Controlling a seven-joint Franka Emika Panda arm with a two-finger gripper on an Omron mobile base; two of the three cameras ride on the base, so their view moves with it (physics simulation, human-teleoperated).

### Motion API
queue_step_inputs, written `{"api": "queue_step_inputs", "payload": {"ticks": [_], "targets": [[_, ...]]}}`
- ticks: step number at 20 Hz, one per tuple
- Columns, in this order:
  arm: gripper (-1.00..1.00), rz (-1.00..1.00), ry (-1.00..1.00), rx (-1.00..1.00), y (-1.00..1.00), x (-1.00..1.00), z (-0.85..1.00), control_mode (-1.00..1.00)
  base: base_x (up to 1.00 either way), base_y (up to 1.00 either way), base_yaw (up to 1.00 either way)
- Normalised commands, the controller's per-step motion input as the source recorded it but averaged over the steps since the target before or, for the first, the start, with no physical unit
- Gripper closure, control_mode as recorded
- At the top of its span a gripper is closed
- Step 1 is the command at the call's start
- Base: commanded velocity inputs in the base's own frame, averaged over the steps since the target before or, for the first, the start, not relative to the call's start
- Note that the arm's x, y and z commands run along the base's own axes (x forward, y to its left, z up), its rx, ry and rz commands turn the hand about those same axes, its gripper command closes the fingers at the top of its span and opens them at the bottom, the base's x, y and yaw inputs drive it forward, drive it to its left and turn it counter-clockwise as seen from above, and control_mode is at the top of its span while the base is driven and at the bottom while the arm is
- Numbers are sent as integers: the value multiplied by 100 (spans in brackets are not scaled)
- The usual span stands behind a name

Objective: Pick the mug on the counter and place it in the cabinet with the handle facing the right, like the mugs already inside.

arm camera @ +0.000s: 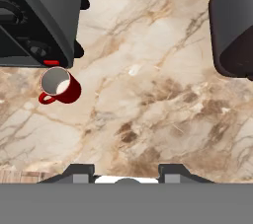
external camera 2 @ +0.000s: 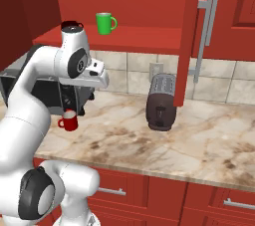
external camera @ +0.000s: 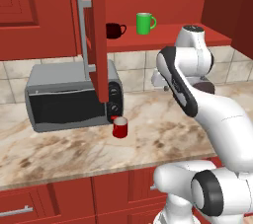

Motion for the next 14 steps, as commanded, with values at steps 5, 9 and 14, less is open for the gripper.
{"api": "queue_step_inputs", "payload": {"ticks": [5,9,14], "targets": [[-100,0,0,0,1,-32,-8,-100,0,0,0],[-100,-1,-1,1,21,-49,-21,-100,0,0,0],[-100,-2,0,3,34,-40,-28,-100,0,0,0]]}}
